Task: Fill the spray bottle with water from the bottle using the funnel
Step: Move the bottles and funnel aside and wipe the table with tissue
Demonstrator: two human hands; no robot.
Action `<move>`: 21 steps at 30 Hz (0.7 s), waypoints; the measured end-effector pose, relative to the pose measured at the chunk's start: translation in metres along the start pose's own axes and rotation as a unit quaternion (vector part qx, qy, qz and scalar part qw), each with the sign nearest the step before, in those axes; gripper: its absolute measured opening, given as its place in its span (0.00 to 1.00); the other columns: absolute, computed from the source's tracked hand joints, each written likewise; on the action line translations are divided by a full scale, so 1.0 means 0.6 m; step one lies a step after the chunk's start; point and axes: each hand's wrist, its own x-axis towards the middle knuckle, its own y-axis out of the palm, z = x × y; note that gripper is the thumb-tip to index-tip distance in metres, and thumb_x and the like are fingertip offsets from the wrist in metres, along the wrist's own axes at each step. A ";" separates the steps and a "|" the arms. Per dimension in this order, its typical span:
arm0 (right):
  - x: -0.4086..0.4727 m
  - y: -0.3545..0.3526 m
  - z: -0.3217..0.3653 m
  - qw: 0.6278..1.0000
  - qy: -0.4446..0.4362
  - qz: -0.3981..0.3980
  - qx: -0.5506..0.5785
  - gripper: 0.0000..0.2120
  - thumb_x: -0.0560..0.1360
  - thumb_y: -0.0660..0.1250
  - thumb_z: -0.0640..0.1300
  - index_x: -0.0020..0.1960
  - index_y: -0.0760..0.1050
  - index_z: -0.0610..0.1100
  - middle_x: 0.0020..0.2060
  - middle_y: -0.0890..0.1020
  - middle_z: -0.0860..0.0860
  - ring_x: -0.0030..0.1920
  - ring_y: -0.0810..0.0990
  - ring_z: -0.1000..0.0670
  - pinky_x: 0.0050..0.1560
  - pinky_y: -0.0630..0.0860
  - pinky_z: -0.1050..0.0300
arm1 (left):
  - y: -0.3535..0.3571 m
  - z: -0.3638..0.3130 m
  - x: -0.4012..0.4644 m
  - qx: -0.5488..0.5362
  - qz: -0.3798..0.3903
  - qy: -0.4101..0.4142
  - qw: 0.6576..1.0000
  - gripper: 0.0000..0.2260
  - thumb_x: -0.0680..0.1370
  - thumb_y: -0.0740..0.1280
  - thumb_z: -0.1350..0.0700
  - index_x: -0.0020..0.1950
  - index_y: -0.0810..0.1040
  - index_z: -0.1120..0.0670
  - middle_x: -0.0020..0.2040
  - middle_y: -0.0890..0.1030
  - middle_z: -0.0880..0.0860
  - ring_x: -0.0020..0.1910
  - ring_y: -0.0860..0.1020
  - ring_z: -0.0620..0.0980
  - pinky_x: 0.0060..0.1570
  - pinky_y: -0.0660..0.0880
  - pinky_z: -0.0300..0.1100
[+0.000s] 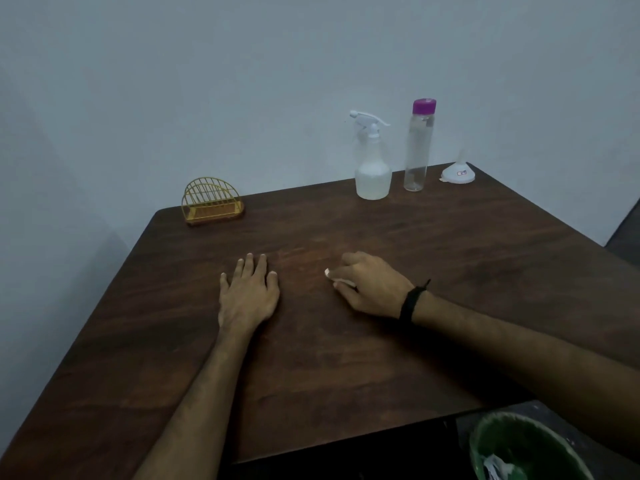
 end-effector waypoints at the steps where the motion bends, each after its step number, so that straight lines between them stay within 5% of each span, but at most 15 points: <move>1: -0.012 0.001 0.009 1.000 -0.018 0.003 0.008 0.14 0.81 0.60 0.47 0.60 0.81 0.45 0.46 0.78 0.50 0.45 0.75 0.51 0.45 0.77 0.54 | 0.001 0.000 0.000 -0.002 0.000 0.000 1.000 0.26 0.84 0.45 0.44 0.82 0.51 0.51 0.82 0.50 0.53 0.80 0.48 0.51 0.77 0.45 0.58; 5: -0.011 -0.002 -0.017 1.000 -0.016 0.014 0.022 0.12 0.82 0.61 0.47 0.60 0.81 0.48 0.47 0.78 0.51 0.46 0.74 0.54 0.47 0.75 0.57 | 0.000 0.002 0.002 -0.003 -0.004 0.003 1.000 0.26 0.84 0.45 0.43 0.82 0.51 0.51 0.82 0.50 0.53 0.80 0.48 0.52 0.77 0.45 0.58; 12: 0.067 -0.028 -0.165 0.976 0.214 -0.024 -0.044 0.13 0.82 0.62 0.43 0.61 0.81 0.42 0.53 0.78 0.44 0.54 0.77 0.44 0.57 0.75 0.51 | 0.002 0.002 0.004 -0.002 -0.004 0.000 1.000 0.26 0.84 0.45 0.43 0.82 0.50 0.50 0.82 0.50 0.52 0.80 0.48 0.51 0.77 0.45 0.58; 17: 0.045 0.009 -0.045 0.996 0.089 -0.016 -0.001 0.12 0.82 0.61 0.46 0.53 0.82 0.43 0.45 0.76 0.47 0.48 0.76 0.46 0.47 0.73 0.54 | 0.005 0.001 0.004 0.000 -0.006 0.001 1.000 0.27 0.84 0.44 0.44 0.82 0.50 0.50 0.82 0.50 0.53 0.80 0.47 0.51 0.77 0.45 0.58; 21: 0.011 0.023 0.022 0.999 -0.030 0.021 0.038 0.13 0.82 0.61 0.45 0.60 0.82 0.45 0.48 0.78 0.48 0.47 0.75 0.49 0.48 0.74 0.54 | 0.005 0.002 0.005 0.009 0.000 -0.002 1.000 0.27 0.84 0.44 0.43 0.82 0.49 0.50 0.82 0.49 0.53 0.80 0.47 0.51 0.77 0.45 0.58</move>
